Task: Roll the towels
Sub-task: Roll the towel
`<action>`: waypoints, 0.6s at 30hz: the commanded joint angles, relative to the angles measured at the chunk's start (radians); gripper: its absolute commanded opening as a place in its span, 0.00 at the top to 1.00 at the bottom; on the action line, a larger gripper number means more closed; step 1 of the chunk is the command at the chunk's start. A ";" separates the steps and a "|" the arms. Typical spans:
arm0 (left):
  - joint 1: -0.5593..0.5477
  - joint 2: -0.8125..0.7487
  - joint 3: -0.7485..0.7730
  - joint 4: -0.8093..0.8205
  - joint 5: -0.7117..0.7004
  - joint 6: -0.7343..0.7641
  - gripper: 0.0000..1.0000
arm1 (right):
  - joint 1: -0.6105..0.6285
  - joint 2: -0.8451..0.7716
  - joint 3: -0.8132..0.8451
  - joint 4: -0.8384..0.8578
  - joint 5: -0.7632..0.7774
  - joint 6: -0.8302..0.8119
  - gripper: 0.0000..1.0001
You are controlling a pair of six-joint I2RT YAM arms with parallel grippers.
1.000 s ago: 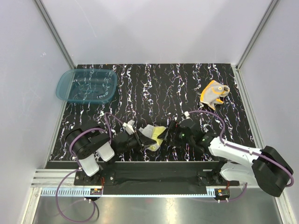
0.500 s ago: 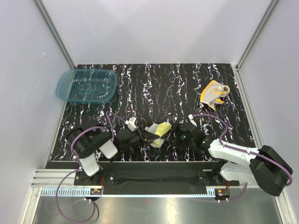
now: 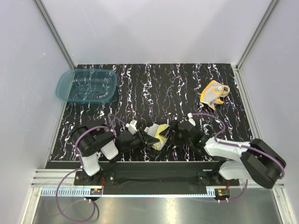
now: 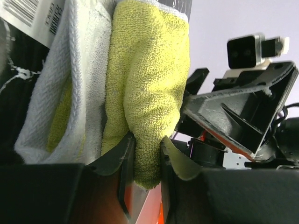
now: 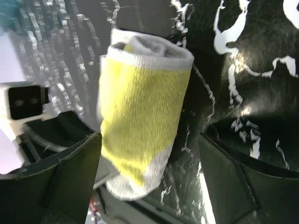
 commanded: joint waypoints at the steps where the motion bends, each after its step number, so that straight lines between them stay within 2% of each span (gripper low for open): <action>1: -0.020 0.033 0.033 0.364 0.000 0.003 0.82 | -0.008 0.093 0.044 0.080 -0.010 0.011 0.11; 5: -0.034 0.042 0.046 0.364 -0.016 0.000 0.82 | -0.008 0.168 0.034 0.165 -0.049 0.029 0.32; 6: -0.037 0.042 0.045 0.364 -0.019 0.003 0.82 | -0.008 0.176 0.033 0.176 -0.053 0.031 0.44; 7: -0.037 0.042 0.045 0.364 -0.016 0.006 0.82 | -0.008 0.180 0.033 0.180 -0.052 0.034 0.49; 8: -0.037 0.041 0.043 0.364 -0.016 0.007 0.82 | -0.008 0.179 0.031 0.177 -0.049 0.031 0.55; 9: -0.039 0.039 0.040 0.363 -0.013 0.010 0.82 | -0.008 0.173 0.036 0.165 -0.041 0.028 0.66; 12: -0.039 0.035 0.040 0.363 0.015 0.033 0.80 | -0.008 0.136 0.059 0.086 -0.013 0.010 0.81; 13: -0.039 0.036 0.040 0.363 0.021 0.037 0.73 | -0.008 0.118 0.070 0.062 -0.007 -0.010 0.86; 15: -0.039 0.038 0.034 0.361 0.035 0.050 0.58 | -0.008 0.101 0.102 -0.019 0.007 -0.026 0.87; 16: -0.037 0.039 0.030 0.363 0.035 0.059 0.36 | -0.008 0.082 0.111 -0.045 0.013 -0.041 0.88; 17: -0.037 0.041 0.025 0.363 0.038 0.066 0.26 | -0.008 0.076 0.120 -0.073 0.019 -0.047 0.88; 18: -0.037 0.041 0.013 0.363 0.038 0.072 0.01 | -0.008 0.072 0.142 -0.134 0.023 -0.052 0.88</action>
